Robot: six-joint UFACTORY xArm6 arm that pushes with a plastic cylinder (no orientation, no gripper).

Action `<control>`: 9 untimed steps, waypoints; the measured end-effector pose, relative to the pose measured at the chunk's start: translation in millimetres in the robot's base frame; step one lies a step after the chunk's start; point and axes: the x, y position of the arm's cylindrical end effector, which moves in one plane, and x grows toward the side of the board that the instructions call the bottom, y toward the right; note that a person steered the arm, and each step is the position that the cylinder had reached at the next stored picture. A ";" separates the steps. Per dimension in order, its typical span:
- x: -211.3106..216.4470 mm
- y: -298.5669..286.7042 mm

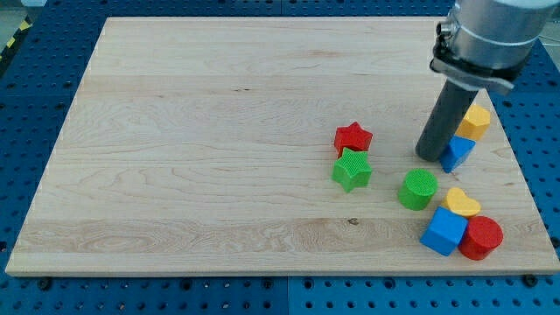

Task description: Slide triangle to the bottom right of the hexagon

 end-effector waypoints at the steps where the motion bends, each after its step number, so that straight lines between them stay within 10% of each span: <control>1: -1.8 35.5; 9: 79.8 59.2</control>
